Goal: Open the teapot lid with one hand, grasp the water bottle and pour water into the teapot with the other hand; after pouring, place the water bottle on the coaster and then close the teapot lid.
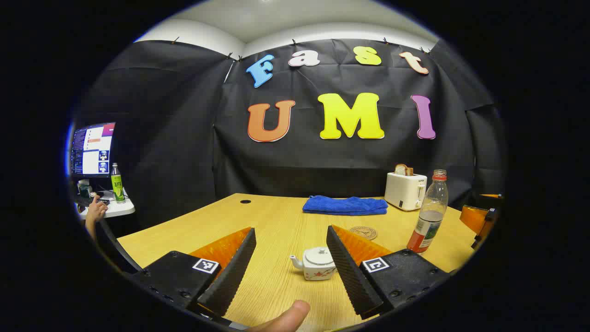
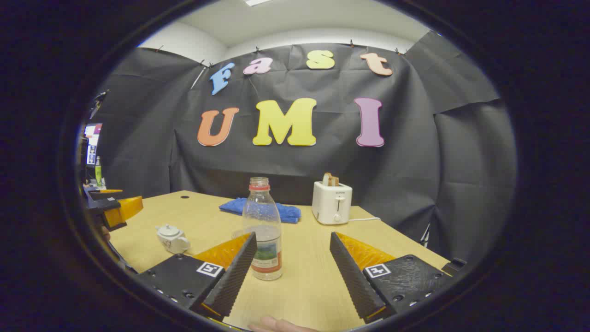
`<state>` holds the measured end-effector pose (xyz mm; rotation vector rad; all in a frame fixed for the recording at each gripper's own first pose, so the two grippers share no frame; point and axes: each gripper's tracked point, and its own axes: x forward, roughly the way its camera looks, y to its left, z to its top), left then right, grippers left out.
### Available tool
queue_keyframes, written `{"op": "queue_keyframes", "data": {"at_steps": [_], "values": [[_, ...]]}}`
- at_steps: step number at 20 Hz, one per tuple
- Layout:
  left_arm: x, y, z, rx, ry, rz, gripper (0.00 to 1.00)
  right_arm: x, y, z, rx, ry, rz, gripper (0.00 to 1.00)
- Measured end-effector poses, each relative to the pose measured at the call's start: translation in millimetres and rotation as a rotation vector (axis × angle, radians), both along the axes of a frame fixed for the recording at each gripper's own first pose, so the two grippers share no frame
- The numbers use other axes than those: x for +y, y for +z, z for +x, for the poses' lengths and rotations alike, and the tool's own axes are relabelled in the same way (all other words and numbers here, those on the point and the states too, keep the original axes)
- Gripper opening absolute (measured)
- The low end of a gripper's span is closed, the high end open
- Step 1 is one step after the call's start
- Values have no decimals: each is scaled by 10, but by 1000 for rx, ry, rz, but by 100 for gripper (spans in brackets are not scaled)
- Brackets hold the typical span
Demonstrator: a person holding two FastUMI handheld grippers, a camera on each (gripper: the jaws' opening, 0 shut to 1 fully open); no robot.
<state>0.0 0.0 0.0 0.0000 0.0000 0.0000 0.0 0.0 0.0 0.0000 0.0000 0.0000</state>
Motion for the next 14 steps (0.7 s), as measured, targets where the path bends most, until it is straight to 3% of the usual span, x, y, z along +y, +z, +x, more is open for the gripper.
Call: {"op": "queue_keyframes", "data": {"at_steps": [2, 14], "values": [[4, 28, 20, -6, 0, -6, 97, 49, 79, -12, -15, 8, -17, 99], [-18, -126, 144, 50, -16, -44, 97, -35, 77, -22, -21, -25, -20, 95]]}}
